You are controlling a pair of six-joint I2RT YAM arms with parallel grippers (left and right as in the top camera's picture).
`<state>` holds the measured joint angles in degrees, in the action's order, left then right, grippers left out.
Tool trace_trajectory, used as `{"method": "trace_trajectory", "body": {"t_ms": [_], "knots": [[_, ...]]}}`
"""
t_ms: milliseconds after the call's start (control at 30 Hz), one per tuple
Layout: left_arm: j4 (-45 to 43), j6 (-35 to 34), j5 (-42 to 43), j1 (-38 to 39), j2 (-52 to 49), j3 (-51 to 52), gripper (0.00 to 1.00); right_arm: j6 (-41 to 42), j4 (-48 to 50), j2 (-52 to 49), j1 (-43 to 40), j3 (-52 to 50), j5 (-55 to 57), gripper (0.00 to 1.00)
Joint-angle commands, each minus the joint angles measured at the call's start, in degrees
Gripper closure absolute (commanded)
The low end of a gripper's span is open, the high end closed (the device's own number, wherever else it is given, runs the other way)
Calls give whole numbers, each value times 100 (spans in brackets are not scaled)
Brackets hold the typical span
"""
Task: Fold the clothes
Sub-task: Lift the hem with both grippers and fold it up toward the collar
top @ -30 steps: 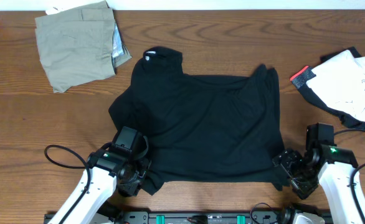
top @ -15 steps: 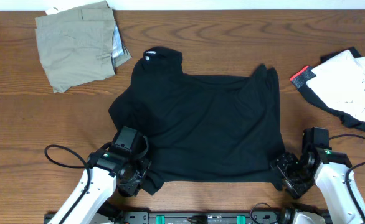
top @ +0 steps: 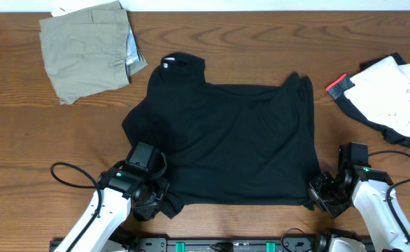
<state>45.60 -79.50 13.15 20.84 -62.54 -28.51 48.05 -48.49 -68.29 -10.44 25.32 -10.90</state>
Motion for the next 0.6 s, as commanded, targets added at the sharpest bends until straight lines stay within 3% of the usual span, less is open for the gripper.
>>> {"method": "trace_trajectory", "body": {"t_ms": [0, 167, 567], "knots": [[11, 258, -33, 24, -26, 22, 62, 20, 4, -57, -74, -72, 17, 99], [57, 522, 203, 24, -22, 2, 94, 20, -127, -57, -74, 72, 59, 99], [1106, 793, 190, 24, 227, -638, 94, 15, -745, -57, -74, 706, 348, 99]]}}
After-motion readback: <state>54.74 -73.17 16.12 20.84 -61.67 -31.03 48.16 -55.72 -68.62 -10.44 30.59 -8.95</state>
